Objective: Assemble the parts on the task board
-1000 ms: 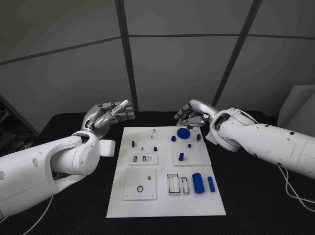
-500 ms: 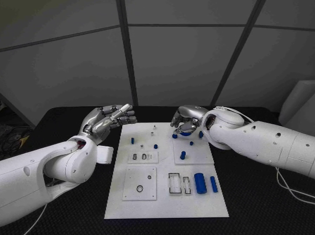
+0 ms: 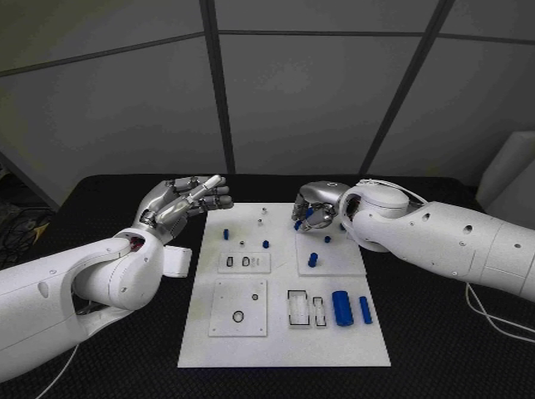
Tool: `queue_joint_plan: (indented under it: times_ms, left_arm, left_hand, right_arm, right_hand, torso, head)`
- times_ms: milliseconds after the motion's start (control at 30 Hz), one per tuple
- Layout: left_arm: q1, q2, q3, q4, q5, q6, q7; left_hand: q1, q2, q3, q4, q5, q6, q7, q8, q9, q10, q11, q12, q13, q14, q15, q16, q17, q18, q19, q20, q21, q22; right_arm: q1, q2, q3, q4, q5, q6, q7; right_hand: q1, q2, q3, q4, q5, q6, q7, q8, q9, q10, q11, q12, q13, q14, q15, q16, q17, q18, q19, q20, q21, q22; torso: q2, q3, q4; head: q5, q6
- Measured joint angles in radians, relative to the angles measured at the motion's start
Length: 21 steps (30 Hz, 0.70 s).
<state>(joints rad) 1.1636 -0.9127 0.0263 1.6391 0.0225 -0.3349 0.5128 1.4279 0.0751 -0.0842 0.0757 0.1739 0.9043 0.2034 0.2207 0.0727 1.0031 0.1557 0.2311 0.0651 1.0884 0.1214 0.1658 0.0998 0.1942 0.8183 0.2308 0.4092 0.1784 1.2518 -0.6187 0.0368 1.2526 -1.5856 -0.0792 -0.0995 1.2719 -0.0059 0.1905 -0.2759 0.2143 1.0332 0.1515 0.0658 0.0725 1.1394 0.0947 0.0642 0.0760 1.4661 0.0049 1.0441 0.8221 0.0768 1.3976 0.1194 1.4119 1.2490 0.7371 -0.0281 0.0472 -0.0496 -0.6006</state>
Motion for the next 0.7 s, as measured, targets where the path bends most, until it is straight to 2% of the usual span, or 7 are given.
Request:
queue_joint_plan:
  times_ms: [233,300,700]
  left_arm:
    - [0.000,-0.001,0.000,-0.002,-0.001,0.004,-0.002]
    - [0.000,-0.002,0.000,-0.002,-0.001,0.004,-0.002]
    - [0.000,-0.006,0.000,-0.002,-0.002,0.006,-0.005]
  left_hand:
    - [0.000,0.000,0.000,0.000,0.000,0.000,0.000,0.000,0.000,0.000,0.000,0.000,0.000,0.000,0.000,0.000,0.000,0.000,0.000,0.000,0.000,0.000]
    - [0.000,0.000,0.000,0.000,0.000,0.000,0.000,-0.004,-0.001,0.000,0.000,-0.004,0.000,0.000,0.000,0.000,0.000,0.000,0.000,0.000,0.000,-0.001]
    - [-0.004,0.004,0.000,0.000,0.000,0.000,0.000,-0.004,-0.001,0.000,0.000,-0.004,0.000,0.000,0.000,-0.007,0.000,0.000,0.000,0.000,0.000,-0.001]
  right_arm:
    - [0.000,0.004,0.000,-0.007,-0.010,0.016,-0.005]
    - [0.000,0.005,0.000,-0.007,-0.012,0.019,-0.006]
    - [0.001,0.013,0.000,-0.015,-0.017,0.022,-0.006]
  right_hand:
    - [-0.003,0.009,0.013,0.000,0.000,0.004,0.002,0.000,0.001,0.010,-0.002,0.000,0.001,0.001,0.001,0.041,0.039,0.000,0.013,-0.001,0.016,0.032]
    - [0.004,0.017,0.022,-0.002,0.000,0.007,-0.001,0.000,0.001,0.010,-0.002,0.000,0.002,0.001,0.001,0.053,0.050,-0.016,0.017,-0.005,0.025,0.042]
    - [0.010,0.057,0.065,0.001,0.000,0.038,-0.006,0.000,0.006,0.038,-0.009,0.000,0.002,0.001,0.001,0.099,0.089,-0.015,0.031,-0.005,0.048,0.059]
  torso:
    - [0.004,0.0003,0.0003]
    - [0.005,0.0003,0.0002]
    - [0.011,0.0007,-0.0017]
  head:
    - [0.003,-0.003]
    - [0.004,-0.005]
    - [0.004,-0.007]
